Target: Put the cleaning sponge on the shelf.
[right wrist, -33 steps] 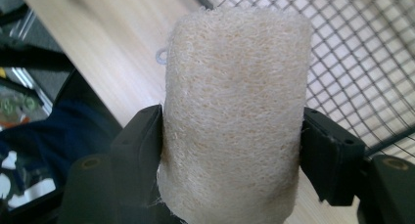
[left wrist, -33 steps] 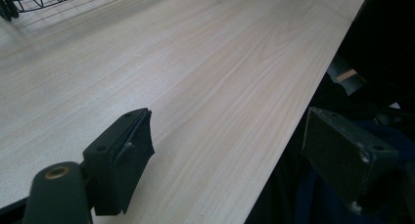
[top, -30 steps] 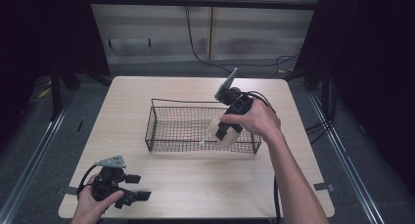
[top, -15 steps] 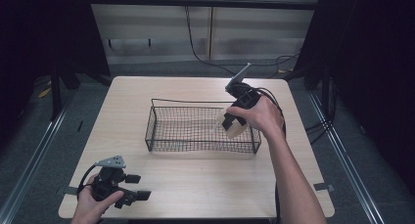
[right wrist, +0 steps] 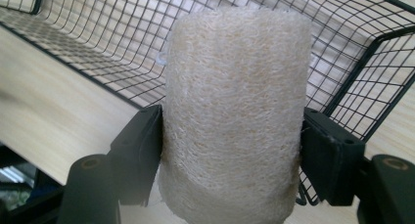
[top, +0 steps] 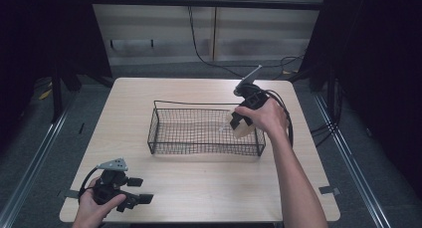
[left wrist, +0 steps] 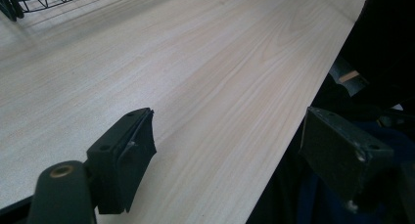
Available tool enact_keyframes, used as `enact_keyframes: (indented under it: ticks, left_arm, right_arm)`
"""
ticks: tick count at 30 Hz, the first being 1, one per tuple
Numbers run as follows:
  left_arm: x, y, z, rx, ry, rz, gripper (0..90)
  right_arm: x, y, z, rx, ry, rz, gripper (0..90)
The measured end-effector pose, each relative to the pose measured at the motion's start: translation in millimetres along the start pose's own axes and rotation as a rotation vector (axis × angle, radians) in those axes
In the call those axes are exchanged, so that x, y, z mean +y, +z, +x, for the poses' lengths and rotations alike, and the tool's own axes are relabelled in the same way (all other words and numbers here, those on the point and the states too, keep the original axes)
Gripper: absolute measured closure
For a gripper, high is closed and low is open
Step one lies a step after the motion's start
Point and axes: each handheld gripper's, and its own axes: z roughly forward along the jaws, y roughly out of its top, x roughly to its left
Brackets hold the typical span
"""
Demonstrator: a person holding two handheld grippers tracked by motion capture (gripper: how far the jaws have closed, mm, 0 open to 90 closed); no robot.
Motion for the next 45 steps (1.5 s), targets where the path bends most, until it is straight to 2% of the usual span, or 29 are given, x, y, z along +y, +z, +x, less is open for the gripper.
enact_keyframes:
  ticks: [2, 9, 13, 16, 18, 23, 26, 33, 39, 45]
  left_arm:
    - [0.0, 0.4, 0.0, -0.001, 0.002, 0.004, 20.0]
    - [0.2, 0.5, 0.3, -0.003, -0.001, 0.009, 19.9]
    - [0.1, 0.7, 0.2, -0.003, 0.001, 0.010, 20.0]
    - [0.1, 0.8, 0.1, -0.003, 0.001, 0.009, 20.0]
    - [0.3, 1.3, 0.2, -0.006, 0.001, 0.014, 20.0]
    - [0.2, 1.0, -0.5, -0.001, 0.003, 0.008, 19.9]
    - [0.1, 0.3, 0.2, 0.004, -0.004, 0.001, 20.0]
    - [0.3, -0.1, -0.1, 0.002, 0.004, 0.008, 20.0]
    - [0.3, -0.9, 0.5, 0.010, -0.001, 0.000, 20.0]
    - [0.3, -0.8, 0.4, 0.009, 0.000, 0.001, 20.0]
  right_arm:
    - [-1.8, 3.3, -2.6, -0.006, 0.012, -0.011, 30.1]
    - [-6.1, 17.2, -13.9, -0.042, 0.086, 0.008, 30.1]
    - [-7.7, 24.8, -19.0, -0.051, 0.113, 0.008, 30.1]
    - [-8.7, 29.3, -21.9, -0.059, 0.128, 0.000, 30.1]
    - [-10.9, 34.2, -22.7, -0.083, 0.145, -0.026, 30.1]
    - [-13.2, 43.5, -24.4, -0.091, 0.162, -0.035, 30.1]
    - [-13.6, 49.5, -25.8, -0.139, 0.182, -0.018, 30.1]
    - [-15.7, 56.5, -27.9, -0.141, 0.232, -0.001, 30.1]
    - [-18.9, 64.2, -30.5, -0.124, 0.263, 0.010, 30.0]
    - [-20.5, 71.1, -30.2, -0.143, 0.259, 0.022, 29.9]
